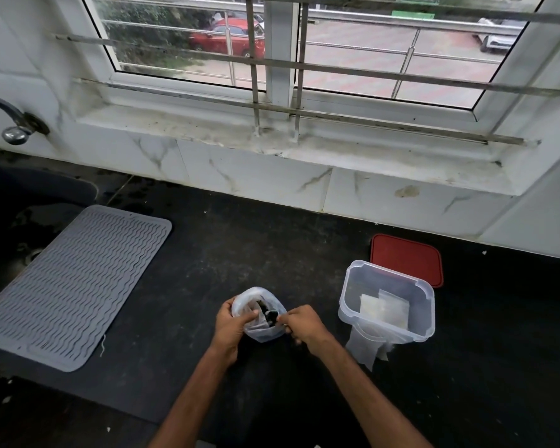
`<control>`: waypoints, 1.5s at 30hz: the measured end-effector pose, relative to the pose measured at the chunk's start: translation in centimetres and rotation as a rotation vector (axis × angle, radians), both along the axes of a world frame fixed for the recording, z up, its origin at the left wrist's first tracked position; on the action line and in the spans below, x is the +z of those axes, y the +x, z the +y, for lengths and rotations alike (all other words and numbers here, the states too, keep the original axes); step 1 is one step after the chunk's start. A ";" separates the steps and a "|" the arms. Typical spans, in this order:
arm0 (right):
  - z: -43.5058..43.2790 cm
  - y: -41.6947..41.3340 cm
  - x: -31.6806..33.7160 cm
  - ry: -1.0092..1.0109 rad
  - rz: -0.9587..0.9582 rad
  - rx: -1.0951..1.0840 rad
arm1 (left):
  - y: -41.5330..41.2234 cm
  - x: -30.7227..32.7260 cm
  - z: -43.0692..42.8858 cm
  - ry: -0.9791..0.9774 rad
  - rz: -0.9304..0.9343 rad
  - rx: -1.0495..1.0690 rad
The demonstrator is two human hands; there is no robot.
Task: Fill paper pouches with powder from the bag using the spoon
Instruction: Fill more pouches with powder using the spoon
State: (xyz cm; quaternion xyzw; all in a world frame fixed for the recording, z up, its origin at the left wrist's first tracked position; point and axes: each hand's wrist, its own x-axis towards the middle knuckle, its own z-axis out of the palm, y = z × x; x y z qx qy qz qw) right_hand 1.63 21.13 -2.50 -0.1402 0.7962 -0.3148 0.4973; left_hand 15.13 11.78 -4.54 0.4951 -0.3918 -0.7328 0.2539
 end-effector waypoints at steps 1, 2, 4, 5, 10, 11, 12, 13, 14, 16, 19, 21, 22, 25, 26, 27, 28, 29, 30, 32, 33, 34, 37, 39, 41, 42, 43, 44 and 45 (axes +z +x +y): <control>0.1 0.0 0.2 -0.012 -0.002 0.006 | 0.1 0.0 -0.1 -0.028 -0.036 0.002; 0.2 0.0 0.3 -0.024 0.003 0.016 | 0.2 0.0 -0.1 -0.065 -0.080 -0.003; 0.4 0.0 0.5 -0.057 0.021 0.030 | 0.3 -0.1 -0.2 -0.156 -0.185 -0.027; 0.4 0.1 0.6 -0.075 0.030 0.032 | 0.3 -0.1 -0.2 -0.206 -0.231 -0.040; 0.7 0.1 1.2 -0.144 0.057 0.030 | 0.1 0.5 0.2 -0.422 -0.429 -0.144; 0.6 0.1 1.3 -0.153 0.038 0.019 | 0.0 0.5 0.2 -0.431 -0.433 -0.165; 0.6 0.1 1.4 -0.160 0.016 0.010 | 0.0 0.5 0.2 -0.433 -0.434 -0.185; 0.6 0.1 1.5 -0.168 -0.002 0.005 | 0.0 0.6 0.2 -0.439 -0.432 -0.196; 0.6 0.1 1.5 -0.172 -0.009 0.004 | 0.1 0.7 0.2 -0.444 -0.441 -0.208; 0.8 0.2 1.7 -0.166 0.023 0.023 | 0.4 0.8 0.3 -0.448 -0.463 -0.210; 1.3 0.0 1.3 -0.089 0.336 0.166 | 0.9 0.8 0.3 -0.408 -0.463 -0.208; 1.1 0.2 1.4 -0.020 0.550 0.278 | 1.1 0.6 0.3 -0.371 -0.459 -0.225; 0.9 0.5 1.4 0.009 0.635 0.328 | 1.2 0.5 0.3 -0.341 -0.460 -0.241; 0.4 1.3 1.8 0.094 0.839 0.482 | 1.2 0.7 0.5 -0.257 -0.469 -0.267; 0.3 1.5 1.9 0.115 0.887 0.537 | 1.1 0.8 0.5 -0.258 -0.496 -0.269; 0.4 1.7 1.9 0.132 0.924 0.587 | 1.1 0.6 0.5 -0.277 -0.530 -0.267; 0.5 2.0 1.9 0.141 0.951 0.624 | 1.0 0.8 0.5 -0.288 -0.562 -0.262; 0.5 2.2 1.9 0.139 0.967 0.646 | 0.9 0.8 0.5 -0.289 -0.578 -0.244; 0.6 2.4 1.8 0.136 0.969 0.651 | 0.7 0.4 0.4 -0.273 -0.581 -0.228; 0.5 2.7 1.4 0.136 0.911 0.617 | 0.5 -0.5 0.1 -0.244 -0.544 -0.209; 0.5 2.7 1.1 0.133 0.864 0.574 | 0.3 -1.4 0.0 -0.219 -0.505 -0.208; 0.6 2.6 0.9 0.123 0.812 0.511 | 0.2 -2.0 0.0 -0.190 -0.449 -0.206; 1.0 2.0 -0.1 0.061 0.627 0.314 | 0.1 -0.3 1.0 -0.115 -0.358 -0.190; 1.5 1.7 -0.9 -0.020 0.435 0.196 | 0.4 -0.1 1.2 -0.063 -0.319 -0.175; 2.0 1.4 -1.2 -0.092 0.232 0.064 | 0.6 -0.4 1.2 -0.043 -0.297 -0.165; 2.3 1.3 -1.3 -0.113 0.158 0.009 | 0.6 -0.3 1.2 -0.033 -0.285 -0.169; 2.4 1.2 -1.3 -0.128 0.107 -0.027 | 0.7 0.0 1.4 -0.030 -0.282 -0.179; 2.5 1.2 -1.3 -0.141 0.074 -0.047 | 0.8 -0.1 1.4 -0.030 -0.284 -0.193; 2.7 1.3 -1.2 -0.160 0.050 -0.061 | 0.8 -0.2 1.4 -0.037 -0.283 -0.198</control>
